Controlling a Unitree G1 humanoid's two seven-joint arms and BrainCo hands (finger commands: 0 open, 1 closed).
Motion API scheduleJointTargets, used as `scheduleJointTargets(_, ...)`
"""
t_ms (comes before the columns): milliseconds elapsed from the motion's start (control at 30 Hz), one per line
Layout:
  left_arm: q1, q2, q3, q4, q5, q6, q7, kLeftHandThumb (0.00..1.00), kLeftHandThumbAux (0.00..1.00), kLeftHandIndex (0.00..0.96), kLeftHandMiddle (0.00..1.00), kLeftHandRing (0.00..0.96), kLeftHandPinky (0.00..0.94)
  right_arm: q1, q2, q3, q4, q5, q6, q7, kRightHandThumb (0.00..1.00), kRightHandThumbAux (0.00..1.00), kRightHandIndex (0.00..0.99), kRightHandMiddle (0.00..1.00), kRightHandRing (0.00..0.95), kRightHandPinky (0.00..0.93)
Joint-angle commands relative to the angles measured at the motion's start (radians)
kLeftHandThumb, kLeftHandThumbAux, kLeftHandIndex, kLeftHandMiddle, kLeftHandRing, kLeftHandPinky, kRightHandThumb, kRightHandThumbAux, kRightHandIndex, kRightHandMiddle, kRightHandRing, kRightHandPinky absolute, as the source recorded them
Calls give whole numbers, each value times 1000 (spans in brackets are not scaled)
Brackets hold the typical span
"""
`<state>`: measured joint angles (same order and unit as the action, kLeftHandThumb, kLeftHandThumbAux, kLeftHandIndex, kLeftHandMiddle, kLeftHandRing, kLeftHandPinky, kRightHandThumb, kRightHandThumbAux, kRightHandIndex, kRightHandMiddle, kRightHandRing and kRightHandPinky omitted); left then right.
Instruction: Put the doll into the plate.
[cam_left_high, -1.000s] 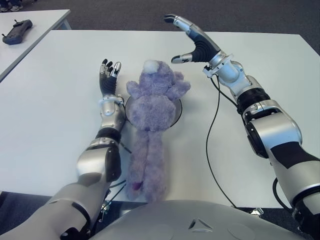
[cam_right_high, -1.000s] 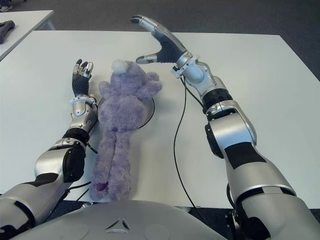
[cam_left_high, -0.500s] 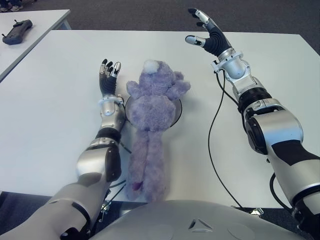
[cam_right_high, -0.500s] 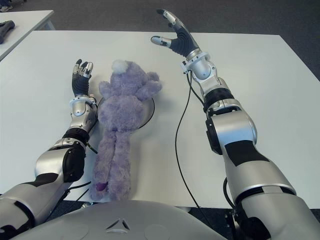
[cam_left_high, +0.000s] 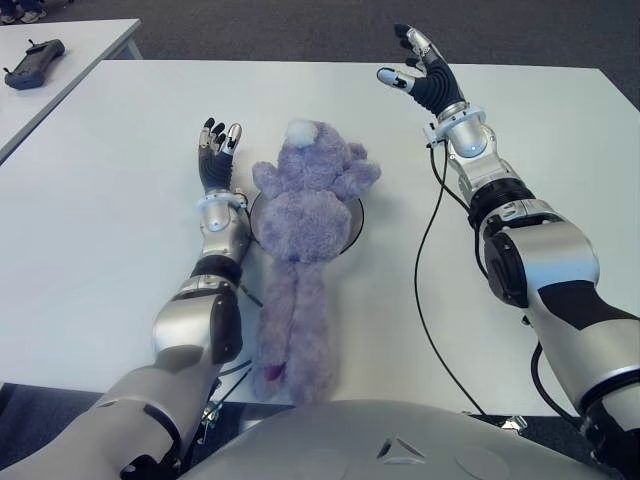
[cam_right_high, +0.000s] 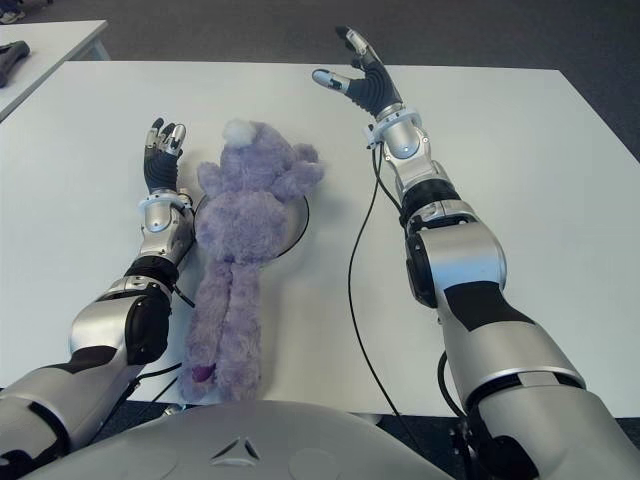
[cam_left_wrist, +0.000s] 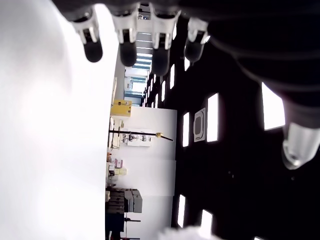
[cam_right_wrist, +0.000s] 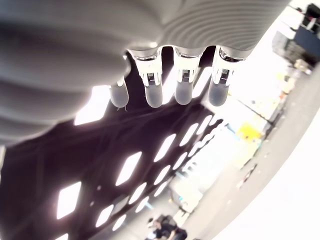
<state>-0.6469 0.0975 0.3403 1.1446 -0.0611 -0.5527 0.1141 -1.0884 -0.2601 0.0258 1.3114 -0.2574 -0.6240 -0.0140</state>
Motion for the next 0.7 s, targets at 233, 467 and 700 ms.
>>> scheduleJointTargets(233,284,-102,18,160,-23,23,6,0,491,31,133,82,0,101,136,-152,50,135,127,-16,0,510,0,0,0,0)
scheduleJointTargets(467,288,-100,18,159,-22,21,6,0,484,41,131,80,0,136,191,-214,51,179,152,-25,0,547,0,0,0,0)
scheduleJointTargets(700,293,-103,23,157,-28,11,4,0,478,45,129,78,0,202,243,-251,46,200,129,-36,0,571,0,0,0,0)
